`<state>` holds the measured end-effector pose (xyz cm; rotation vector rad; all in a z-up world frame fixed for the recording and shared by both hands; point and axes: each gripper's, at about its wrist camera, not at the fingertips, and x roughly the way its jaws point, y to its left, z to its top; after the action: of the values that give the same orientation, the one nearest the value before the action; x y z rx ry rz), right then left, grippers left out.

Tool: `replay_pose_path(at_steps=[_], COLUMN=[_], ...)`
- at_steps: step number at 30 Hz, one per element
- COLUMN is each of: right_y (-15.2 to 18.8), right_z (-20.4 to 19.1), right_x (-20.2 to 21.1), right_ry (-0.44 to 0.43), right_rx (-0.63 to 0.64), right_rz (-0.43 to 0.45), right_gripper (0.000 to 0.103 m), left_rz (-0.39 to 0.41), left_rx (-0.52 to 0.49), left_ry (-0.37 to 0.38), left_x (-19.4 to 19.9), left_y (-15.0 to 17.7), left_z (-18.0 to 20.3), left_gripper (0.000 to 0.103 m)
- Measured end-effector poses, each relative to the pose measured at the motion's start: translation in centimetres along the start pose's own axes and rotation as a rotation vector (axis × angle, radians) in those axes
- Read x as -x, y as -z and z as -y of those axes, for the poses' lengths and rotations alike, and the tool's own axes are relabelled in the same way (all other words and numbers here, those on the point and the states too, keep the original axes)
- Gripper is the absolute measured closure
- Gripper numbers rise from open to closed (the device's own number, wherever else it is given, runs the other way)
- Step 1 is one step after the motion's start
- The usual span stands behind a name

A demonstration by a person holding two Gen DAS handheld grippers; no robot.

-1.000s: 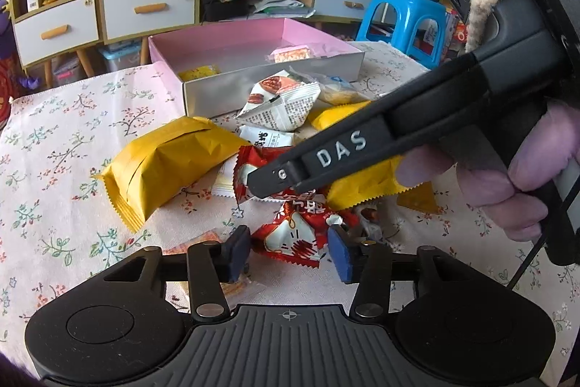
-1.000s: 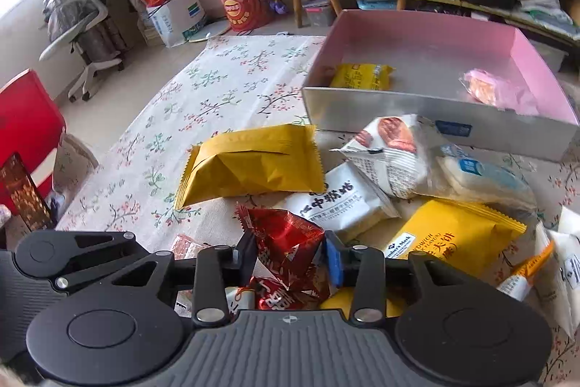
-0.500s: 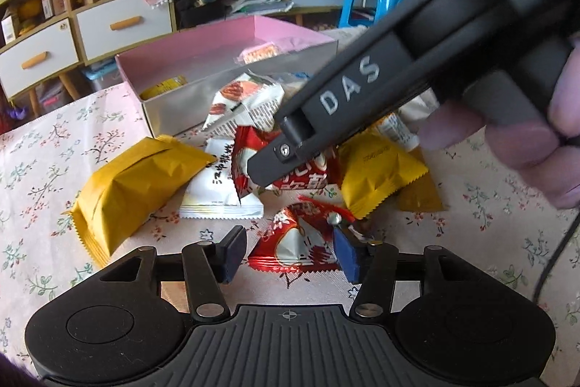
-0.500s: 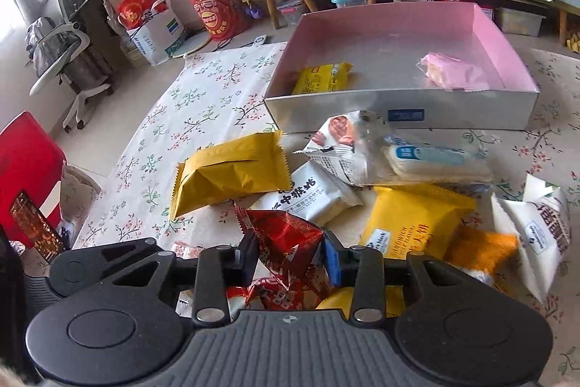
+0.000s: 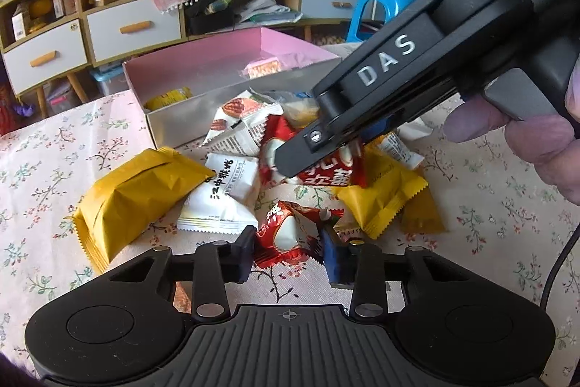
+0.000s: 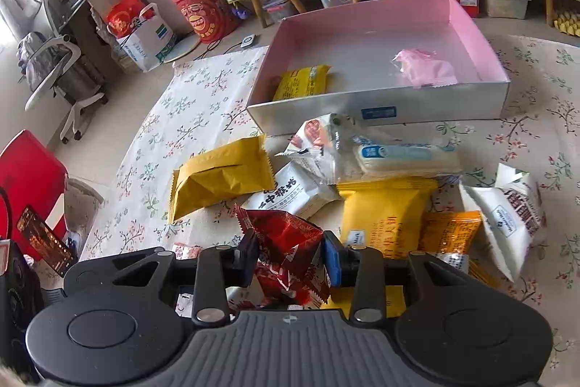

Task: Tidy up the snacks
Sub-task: 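Grasp a red foil candy with the left gripper while the right grasps another red candy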

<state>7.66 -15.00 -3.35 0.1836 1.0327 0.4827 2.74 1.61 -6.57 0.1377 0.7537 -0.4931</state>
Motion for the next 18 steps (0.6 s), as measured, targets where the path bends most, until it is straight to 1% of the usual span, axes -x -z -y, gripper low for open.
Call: replay_pose_path(at_steps=[2, 5, 12, 16, 18], right_y=[-0.1, -0.3, -0.7, -1.1, -1.3], right_z=[0.2, 0.6, 1.8, 2.5, 2.9], right_x=[0.3, 0.6, 1.6, 2.3, 2.7], right_ry=[-0.003, -0.006, -0.01, -0.018, -0.023], right_rx=[-0.01, -0.03, -0.074, -0.102, -0.118], right_rz=[0.002, 0.009, 0.037, 0.058, 0.071], right_gripper=[0.076, 0.076, 0.076, 0.076, 0.076], left_rz=[0.004, 0.01, 0.021, 0.044, 0.065], left_rx=[0.006, 0.027, 0.07, 0.116, 0.135], left_ry=[-0.005, -0.013, -0.035, -0.032, -0.043], left_x=[0.3, 0.7, 1.3, 1.9, 2.3], left_y=[-0.1, -0.3, -0.7, -1.4, -1.8], left_z=[-0.3, -0.8, -1.6, -2.2, -2.6], left_gripper=[0.07, 0.073, 0.074, 0.074, 0.074])
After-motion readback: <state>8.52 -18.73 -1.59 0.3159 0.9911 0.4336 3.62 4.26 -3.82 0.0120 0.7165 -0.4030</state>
